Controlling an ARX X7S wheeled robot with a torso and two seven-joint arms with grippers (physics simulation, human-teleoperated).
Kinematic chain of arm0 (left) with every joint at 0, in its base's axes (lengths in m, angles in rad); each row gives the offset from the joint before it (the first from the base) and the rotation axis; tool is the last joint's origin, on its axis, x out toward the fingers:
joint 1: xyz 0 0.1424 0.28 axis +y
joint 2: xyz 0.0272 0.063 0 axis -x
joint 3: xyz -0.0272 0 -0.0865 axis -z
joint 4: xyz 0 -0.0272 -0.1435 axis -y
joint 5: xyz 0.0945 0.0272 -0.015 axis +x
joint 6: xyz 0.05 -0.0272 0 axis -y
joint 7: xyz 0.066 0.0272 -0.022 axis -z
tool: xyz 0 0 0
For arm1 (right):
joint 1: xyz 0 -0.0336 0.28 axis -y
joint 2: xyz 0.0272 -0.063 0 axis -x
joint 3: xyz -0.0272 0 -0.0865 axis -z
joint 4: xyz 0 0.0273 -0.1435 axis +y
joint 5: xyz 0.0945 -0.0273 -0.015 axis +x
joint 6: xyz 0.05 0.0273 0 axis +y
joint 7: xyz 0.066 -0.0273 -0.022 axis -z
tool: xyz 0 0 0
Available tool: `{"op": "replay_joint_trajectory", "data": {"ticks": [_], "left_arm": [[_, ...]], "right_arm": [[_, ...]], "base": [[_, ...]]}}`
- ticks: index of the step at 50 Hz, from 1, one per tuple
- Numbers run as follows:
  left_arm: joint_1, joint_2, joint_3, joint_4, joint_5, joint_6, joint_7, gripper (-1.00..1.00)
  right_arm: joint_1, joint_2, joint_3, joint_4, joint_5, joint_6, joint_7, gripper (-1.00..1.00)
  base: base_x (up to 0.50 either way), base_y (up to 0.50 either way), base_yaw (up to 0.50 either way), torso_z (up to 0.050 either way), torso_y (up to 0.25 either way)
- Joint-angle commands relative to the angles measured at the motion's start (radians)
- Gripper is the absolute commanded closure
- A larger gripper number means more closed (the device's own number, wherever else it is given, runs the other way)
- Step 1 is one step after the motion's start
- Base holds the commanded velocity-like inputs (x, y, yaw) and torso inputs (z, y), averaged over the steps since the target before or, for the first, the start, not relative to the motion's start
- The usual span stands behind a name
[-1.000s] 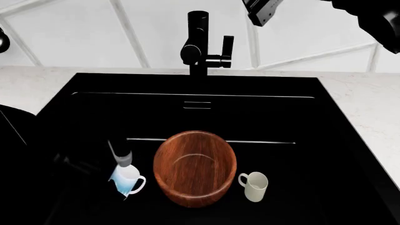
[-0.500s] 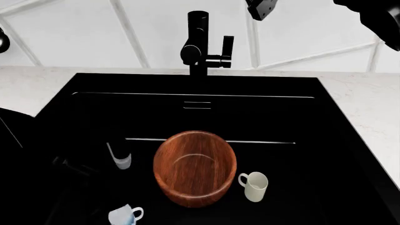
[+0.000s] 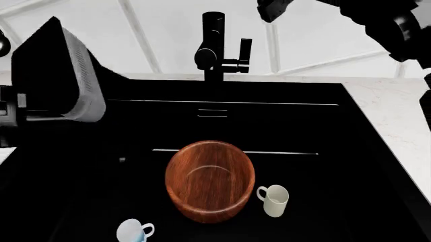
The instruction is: Pick the mug and mug and place them in the sink. Then turn on the water.
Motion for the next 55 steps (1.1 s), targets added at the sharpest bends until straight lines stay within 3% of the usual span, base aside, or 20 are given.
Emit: {"op": "replay_joint_trajectory", "data": {"ticks": [1, 18, 23, 30, 45, 55], "left_arm": [[-0.054, -0.013, -0.182, 0.049, -0.085, 0.186, -0.162, -1.00], [-0.139, 0.094, -0.289, 0.040, 0.098, 0.328, -0.457, -1.00], [-0.165, 0.143, -0.338, 0.008, 0.081, 0.348, -0.599, -1.00], [-0.196, 0.183, -0.379, 0.014, 0.098, 0.378, -0.707, -1.00], [-0.257, 0.223, -0.419, -0.002, 0.090, 0.375, -0.822, -1.00], [-0.241, 0.227, -0.436, -0.007, 0.112, 0.395, -0.877, -1.00]], "right_arm": [[-0.072, -0.058, 0.047, 0.100, 0.006, -0.051, 0.093, -1.00], [-0.137, -0.125, 0.072, 0.251, -0.021, -0.124, 0.193, -1.00], [-0.153, -0.164, 0.109, 0.324, -0.009, -0.178, 0.217, -1.00], [-0.174, -0.197, 0.123, 0.343, 0.004, -0.195, 0.222, -1.00], [-0.216, -0.233, 0.199, 0.411, 0.074, -0.210, 0.252, -1.00], [-0.236, -0.290, 0.228, 0.545, 0.065, -0.318, 0.280, -1.00]], "base": [[0.00, 0.00, 0.00, 0.000, 0.000], [0.00, 0.00, 0.00, 0.000, 0.000], [0.00, 0.00, 0.00, 0.000, 0.000], [0.00, 0.00, 0.00, 0.000, 0.000], [0.00, 0.00, 0.00, 0.000, 0.000], [0.00, 0.00, 0.00, 0.000, 0.000]]}}
